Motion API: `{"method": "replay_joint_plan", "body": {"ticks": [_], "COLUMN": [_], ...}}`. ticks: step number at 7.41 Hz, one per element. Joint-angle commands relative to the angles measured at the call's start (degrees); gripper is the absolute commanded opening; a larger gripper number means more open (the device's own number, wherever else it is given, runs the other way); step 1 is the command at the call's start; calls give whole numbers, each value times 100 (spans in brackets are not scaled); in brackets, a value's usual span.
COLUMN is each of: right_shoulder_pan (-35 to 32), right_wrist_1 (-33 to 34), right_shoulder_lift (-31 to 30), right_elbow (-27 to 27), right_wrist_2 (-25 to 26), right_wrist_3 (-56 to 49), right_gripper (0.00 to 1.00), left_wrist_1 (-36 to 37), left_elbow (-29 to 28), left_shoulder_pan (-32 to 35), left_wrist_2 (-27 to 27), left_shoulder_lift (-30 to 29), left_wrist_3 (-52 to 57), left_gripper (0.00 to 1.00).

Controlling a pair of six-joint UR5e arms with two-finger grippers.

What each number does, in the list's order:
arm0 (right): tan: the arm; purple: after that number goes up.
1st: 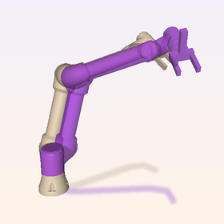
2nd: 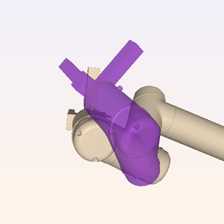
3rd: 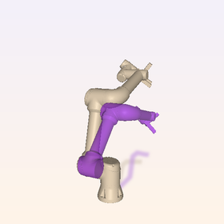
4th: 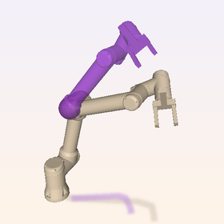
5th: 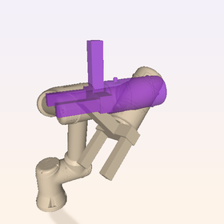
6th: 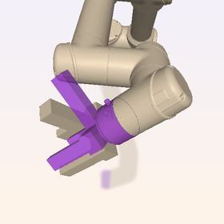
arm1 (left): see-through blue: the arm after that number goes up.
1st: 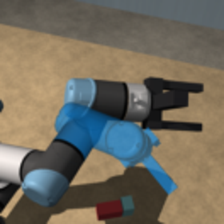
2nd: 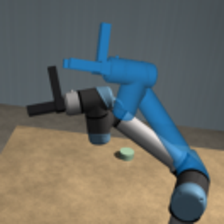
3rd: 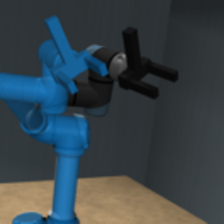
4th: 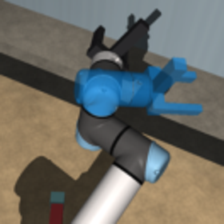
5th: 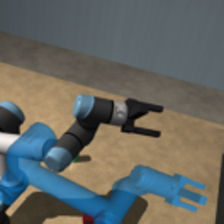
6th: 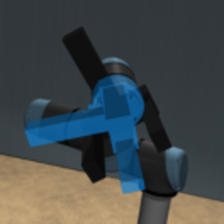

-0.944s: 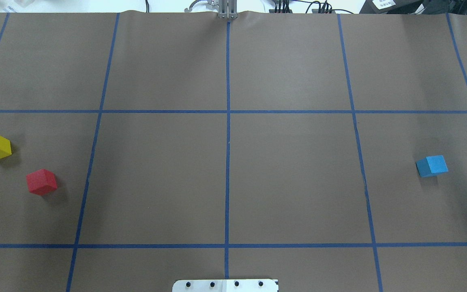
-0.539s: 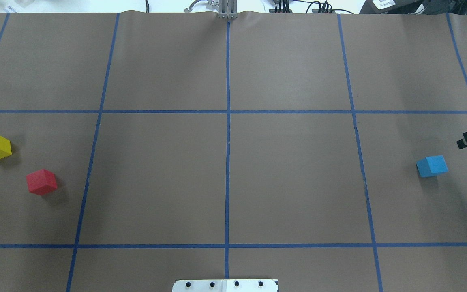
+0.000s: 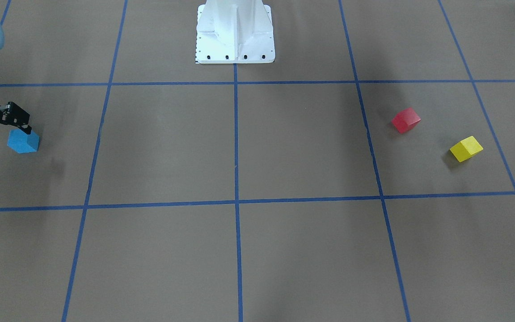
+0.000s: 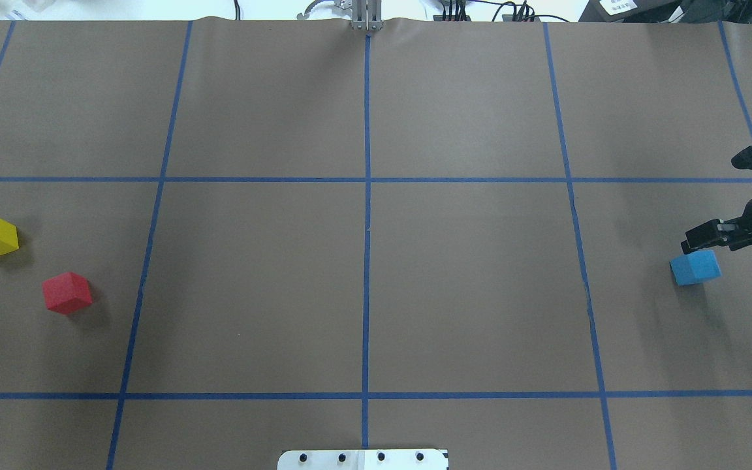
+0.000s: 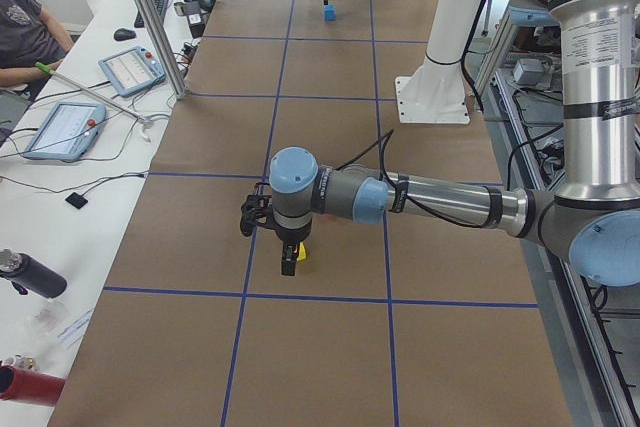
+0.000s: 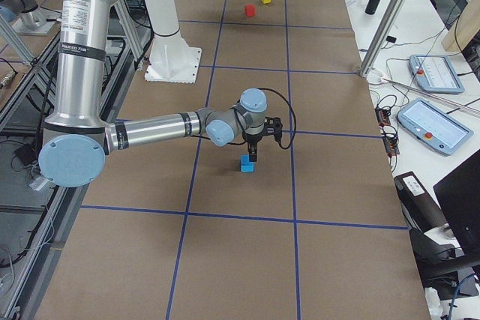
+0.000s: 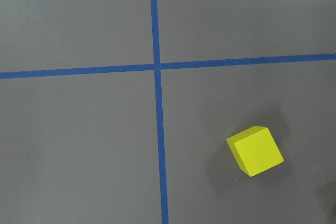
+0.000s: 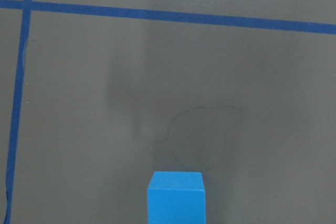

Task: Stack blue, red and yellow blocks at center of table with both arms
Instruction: 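Lower the right gripper onto the blue cube and close on it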

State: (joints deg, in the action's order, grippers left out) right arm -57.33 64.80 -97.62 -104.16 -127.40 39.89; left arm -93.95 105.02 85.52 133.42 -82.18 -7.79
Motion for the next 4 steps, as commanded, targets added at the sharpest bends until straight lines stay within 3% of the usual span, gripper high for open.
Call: {"method": "replay_joint_plan", "body": {"ticks": [1,4], "right_shoulder_pan": [151,371], "right_wrist_1": [-20,-2], "right_shoulder_lift": [67,-2], "right_elbow": [167,194], "right_wrist_2": [205,391], "right_wrist_3": [-68,-245], "right_gripper": [89,88], "left_wrist_1": [0,0], "left_elbow": [-8,1], "left_shoulder_pan": [0,0], "left_wrist_2": [-1,-1], "left_shoulder_lift": [0,0], "left_wrist_3": [-3,-12], "left_gripper": [100,100]}}
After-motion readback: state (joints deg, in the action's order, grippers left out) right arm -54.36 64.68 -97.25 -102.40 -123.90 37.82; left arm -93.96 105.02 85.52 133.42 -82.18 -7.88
